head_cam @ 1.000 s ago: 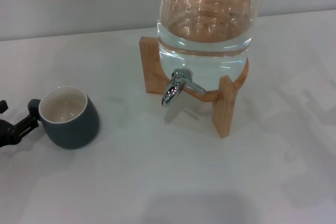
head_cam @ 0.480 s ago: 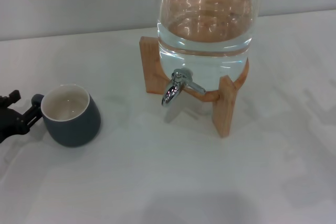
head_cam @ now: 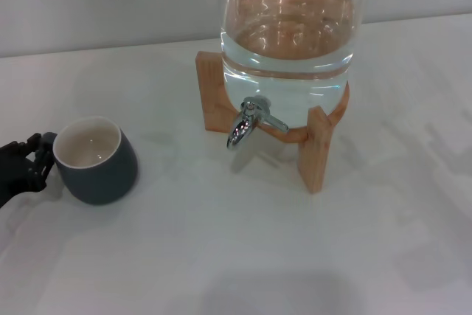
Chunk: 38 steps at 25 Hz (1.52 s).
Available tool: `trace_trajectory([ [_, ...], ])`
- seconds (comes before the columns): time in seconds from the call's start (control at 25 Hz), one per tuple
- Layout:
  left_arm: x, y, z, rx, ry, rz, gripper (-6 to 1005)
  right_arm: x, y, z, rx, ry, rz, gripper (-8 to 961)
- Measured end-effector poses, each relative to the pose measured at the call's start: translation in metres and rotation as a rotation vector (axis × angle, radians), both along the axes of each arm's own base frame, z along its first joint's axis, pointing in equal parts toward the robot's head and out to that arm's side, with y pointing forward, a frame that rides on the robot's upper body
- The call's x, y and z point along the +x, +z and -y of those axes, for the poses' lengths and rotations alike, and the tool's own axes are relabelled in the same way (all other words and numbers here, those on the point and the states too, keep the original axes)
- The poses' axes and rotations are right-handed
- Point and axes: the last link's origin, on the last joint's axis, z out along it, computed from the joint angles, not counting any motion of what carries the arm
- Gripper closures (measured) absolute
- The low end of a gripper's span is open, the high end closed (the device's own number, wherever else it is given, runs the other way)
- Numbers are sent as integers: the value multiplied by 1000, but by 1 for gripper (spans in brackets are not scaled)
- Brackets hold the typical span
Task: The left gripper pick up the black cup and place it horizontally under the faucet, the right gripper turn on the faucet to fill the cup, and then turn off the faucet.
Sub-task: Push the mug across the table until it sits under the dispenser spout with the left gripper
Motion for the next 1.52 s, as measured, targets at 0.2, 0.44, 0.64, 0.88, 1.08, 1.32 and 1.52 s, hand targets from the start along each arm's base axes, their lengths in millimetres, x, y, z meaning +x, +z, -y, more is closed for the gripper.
trace_trajectory([
  [0.2, 0, 1, -1, 2, -2, -4, 749, 0, 0, 0, -3, 0, -4, 159],
  [0.44, 1, 2, -3, 4, -9, -11, 847, 0, 0, 0, -4, 0, -4, 160],
  [0.64, 3, 1, -3, 7, -20, -20, 848, -1, 0, -1, -5, 3, -4, 160],
  [0.88, 3, 0, -2, 7, -24, -16, 855, -1, 0, -2, -5, 5, -4, 160],
  [1.08, 6, -1, -1, 3, -39, -1, 858, -1, -1, -2, -7, 6, -5, 160],
  [1.32, 17, -6, 1, -10, -80, 53, 858, -2, 0, -2, -6, 12, -1, 160],
  [1.52, 30, -19, 0, -63, -116, 81, 858, -4, 1, -3, -5, 25, 3, 160],
])
